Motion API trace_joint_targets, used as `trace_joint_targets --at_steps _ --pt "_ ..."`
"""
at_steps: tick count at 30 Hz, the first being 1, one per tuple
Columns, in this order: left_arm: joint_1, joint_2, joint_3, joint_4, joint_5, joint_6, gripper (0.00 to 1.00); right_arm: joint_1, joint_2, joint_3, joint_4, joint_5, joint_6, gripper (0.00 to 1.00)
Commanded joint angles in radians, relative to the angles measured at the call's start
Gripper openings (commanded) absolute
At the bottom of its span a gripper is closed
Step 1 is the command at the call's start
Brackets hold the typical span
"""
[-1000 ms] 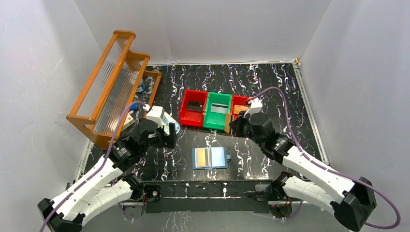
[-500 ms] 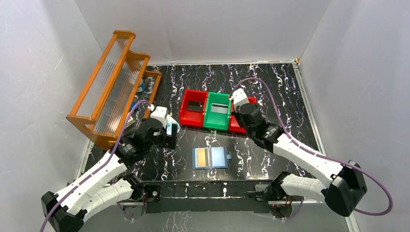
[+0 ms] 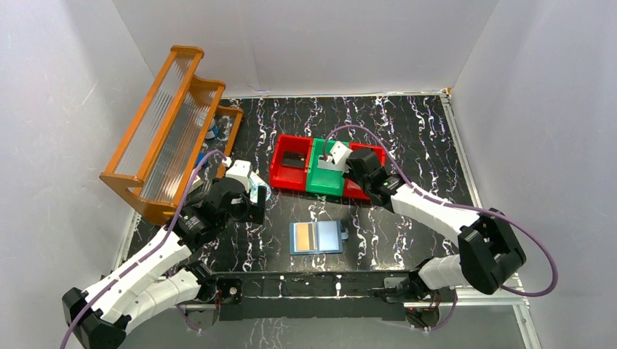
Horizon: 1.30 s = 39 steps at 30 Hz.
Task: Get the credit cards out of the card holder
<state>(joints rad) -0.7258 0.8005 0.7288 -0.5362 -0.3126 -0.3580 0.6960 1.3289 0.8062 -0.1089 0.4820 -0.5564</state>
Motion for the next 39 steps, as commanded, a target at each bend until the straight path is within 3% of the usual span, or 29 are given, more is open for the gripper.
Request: trace_joint_targets --at_steps 1,20,36,39 --pt "0.003 -0.004 0.036 -0.024 -0.033 0.005 0.98 -0.032 0.036 0.079 0.07 -0.088 -0.083 0.0" --pt "0.004 -0.006 0.036 -0.029 -0.036 0.001 0.98 -0.116 0.229 0.079 0.222 -0.091 -0.302 0.0" --pt "0.004 -0.036 0.038 -0.038 -0.056 -0.006 0.98 -0.161 0.357 0.124 0.212 -0.154 -0.356 0.0" --pt "0.004 -0.029 0.038 -0.038 -0.056 -0.004 0.98 -0.161 0.387 0.136 0.203 -0.145 -0.35 0.1"
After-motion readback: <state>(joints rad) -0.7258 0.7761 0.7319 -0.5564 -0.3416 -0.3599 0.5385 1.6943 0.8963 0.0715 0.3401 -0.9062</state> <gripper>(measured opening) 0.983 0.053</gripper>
